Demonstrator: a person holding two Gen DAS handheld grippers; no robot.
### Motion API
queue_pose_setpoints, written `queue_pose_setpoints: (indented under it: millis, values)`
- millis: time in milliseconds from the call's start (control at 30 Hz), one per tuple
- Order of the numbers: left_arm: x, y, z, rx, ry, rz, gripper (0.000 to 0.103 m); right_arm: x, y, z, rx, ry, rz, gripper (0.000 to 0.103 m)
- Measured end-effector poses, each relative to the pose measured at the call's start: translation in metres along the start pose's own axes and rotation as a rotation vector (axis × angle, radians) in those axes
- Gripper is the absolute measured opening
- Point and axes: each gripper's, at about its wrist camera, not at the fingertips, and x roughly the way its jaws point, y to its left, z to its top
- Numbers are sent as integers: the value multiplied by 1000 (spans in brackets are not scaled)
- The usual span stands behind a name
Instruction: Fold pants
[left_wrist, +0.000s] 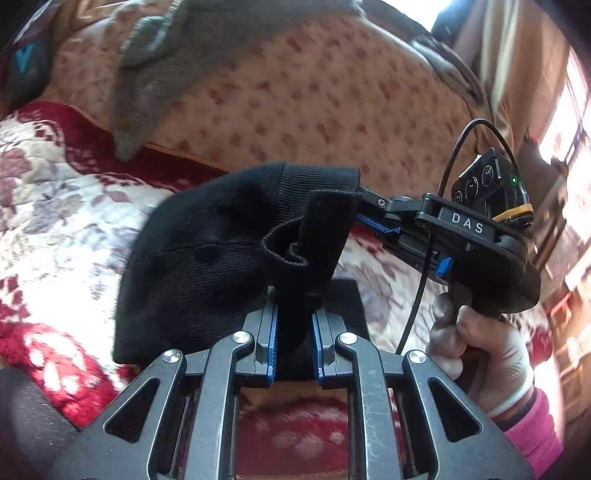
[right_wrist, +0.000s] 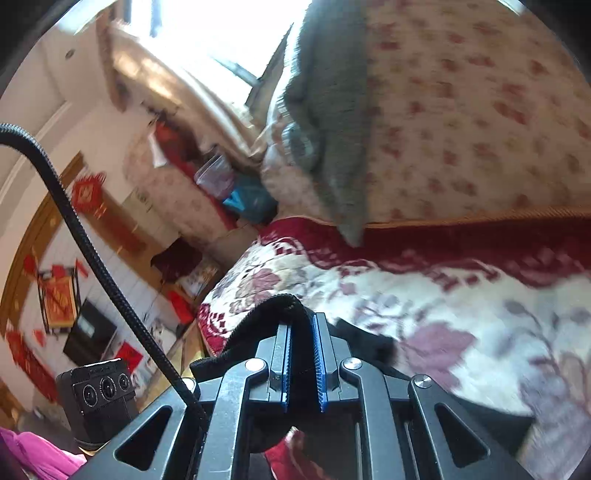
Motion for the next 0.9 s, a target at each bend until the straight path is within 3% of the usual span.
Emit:
queue_pose_setpoints:
  millis: [233, 467, 533, 600, 667, 700, 900]
  values:
    - [47, -48, -19, 121, 67, 23, 14, -44, -56, -23, 121, -44, -79, 10]
    - [85, -58, -36, 170, 144, 53, 14, -57, -110, -48, 255, -25, -205, 11]
    - [81, -54, -34, 175, 147, 39, 17, -59, -119, -54, 311, -15, -227, 16]
    - [70, -45, -28, 169, 166, 2, 22, -65, -121, -55, 335, -28, -234, 31]
    - [58, -35, -24, 154, 174, -31, 35, -72, -117, -55, 349, -51, -240, 40]
    - [50, -29, -20, 141, 168, -50, 40, -79, -114, -56, 356, -68, -238, 42]
    - [21, -20, 0, 148, 95, -98, 40, -102, -87, -58, 359, -115, -204, 45]
